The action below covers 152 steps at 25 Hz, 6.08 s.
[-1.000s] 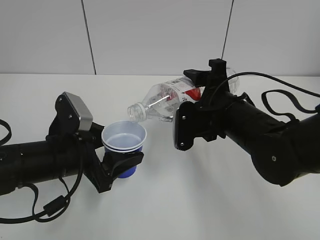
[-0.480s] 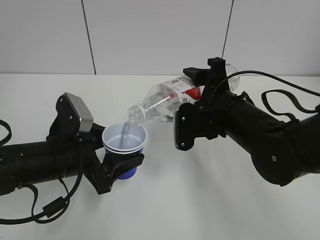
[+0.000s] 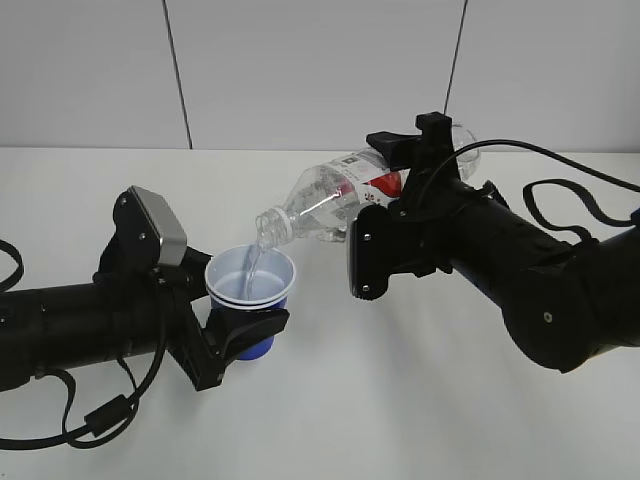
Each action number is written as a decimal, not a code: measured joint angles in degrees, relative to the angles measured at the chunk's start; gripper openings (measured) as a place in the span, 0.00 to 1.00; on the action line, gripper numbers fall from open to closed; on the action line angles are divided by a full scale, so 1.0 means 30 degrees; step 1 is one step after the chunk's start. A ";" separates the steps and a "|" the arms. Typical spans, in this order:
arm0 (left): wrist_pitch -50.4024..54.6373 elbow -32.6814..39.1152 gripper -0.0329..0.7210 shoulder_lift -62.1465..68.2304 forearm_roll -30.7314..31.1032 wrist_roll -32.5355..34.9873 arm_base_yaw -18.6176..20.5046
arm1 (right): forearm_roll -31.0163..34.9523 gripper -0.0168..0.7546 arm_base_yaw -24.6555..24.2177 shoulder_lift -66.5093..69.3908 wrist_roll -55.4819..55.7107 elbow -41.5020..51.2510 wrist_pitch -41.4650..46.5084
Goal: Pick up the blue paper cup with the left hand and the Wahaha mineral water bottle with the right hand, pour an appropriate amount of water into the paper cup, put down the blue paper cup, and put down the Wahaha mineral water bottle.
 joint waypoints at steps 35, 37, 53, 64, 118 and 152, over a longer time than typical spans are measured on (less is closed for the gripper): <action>0.0044 0.0000 0.76 0.0000 0.0382 0.0000 0.0000 | -0.0448 0.66 0.0000 -0.0018 -0.0832 0.0000 -0.0133; 0.0057 0.0000 0.76 0.0000 0.0382 0.0000 0.0000 | -0.0448 0.66 0.0000 -0.0018 -0.0832 0.0000 -0.0133; 0.0086 0.0000 0.76 0.0000 0.0425 0.0000 0.0000 | -0.0480 0.66 0.0000 -0.0018 -0.0879 0.0000 -0.0238; 0.0213 0.0000 0.76 0.0000 0.0181 0.0000 0.0000 | -0.0519 0.66 0.0000 -0.0018 0.3143 0.0000 -0.0315; -0.2819 -0.2099 0.76 0.4324 -1.3258 0.3754 0.0000 | -0.3537 0.66 0.0000 0.0721 2.6745 0.0000 -0.1282; -0.3559 -0.4498 0.78 0.7058 -1.3580 0.3920 0.1103 | -0.3537 0.66 0.0000 0.0721 2.7071 0.0000 -0.1313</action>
